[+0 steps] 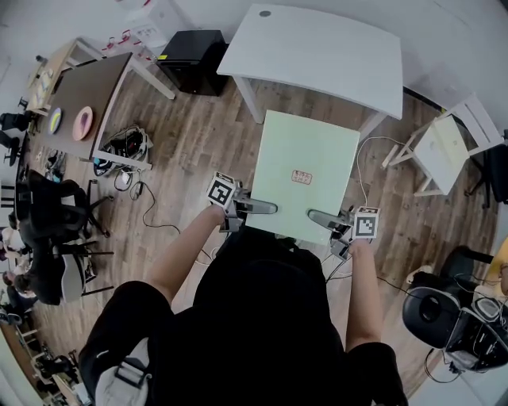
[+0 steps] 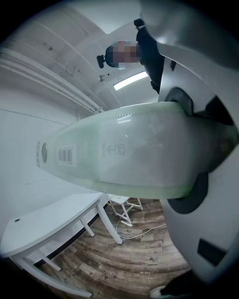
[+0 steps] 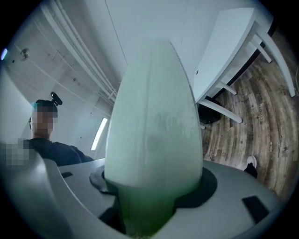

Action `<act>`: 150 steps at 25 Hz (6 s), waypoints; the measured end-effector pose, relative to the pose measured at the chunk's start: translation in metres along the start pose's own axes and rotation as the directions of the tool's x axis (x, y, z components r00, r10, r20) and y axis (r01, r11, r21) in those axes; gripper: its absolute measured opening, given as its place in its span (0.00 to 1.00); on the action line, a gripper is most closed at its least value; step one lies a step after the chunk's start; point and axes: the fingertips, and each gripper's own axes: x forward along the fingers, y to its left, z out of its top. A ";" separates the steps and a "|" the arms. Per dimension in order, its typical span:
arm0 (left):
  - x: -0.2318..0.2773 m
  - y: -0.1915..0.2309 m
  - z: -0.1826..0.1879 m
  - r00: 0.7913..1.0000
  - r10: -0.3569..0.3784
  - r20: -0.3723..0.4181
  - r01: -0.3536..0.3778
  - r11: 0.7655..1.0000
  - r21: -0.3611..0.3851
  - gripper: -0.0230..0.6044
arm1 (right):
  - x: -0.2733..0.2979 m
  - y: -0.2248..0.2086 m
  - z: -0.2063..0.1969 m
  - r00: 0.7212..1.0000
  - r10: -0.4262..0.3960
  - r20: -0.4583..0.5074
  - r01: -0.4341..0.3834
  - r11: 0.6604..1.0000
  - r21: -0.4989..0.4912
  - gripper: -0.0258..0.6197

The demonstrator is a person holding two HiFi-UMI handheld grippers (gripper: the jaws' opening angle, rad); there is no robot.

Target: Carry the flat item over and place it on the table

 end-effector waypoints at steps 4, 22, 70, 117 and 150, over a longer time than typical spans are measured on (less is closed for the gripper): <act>0.025 0.016 0.001 1.000 0.005 -0.023 -0.005 1.000 -0.003 0.52 | -0.027 -0.014 0.003 1.000 -0.003 0.027 0.003 1.000 0.003 0.52; 0.012 0.047 0.099 0.999 -0.028 -0.032 0.027 1.000 -0.007 0.52 | -0.003 -0.047 0.097 0.997 -0.065 0.047 0.065 0.998 0.006 0.52; -0.015 0.213 0.442 0.999 0.048 0.009 -0.047 0.993 -0.105 0.52 | 0.059 -0.213 0.432 0.992 -0.118 0.049 0.114 0.990 0.085 0.52; 0.034 0.367 0.508 0.984 0.175 0.014 -0.151 0.884 -0.442 0.52 | 0.000 -0.391 0.494 0.964 -0.263 -0.024 0.251 0.883 0.396 0.52; 0.026 0.368 0.513 0.966 0.258 -0.017 -0.254 0.937 -0.240 0.56 | -0.026 -0.395 0.488 0.917 -0.392 -0.069 0.389 0.844 0.370 0.54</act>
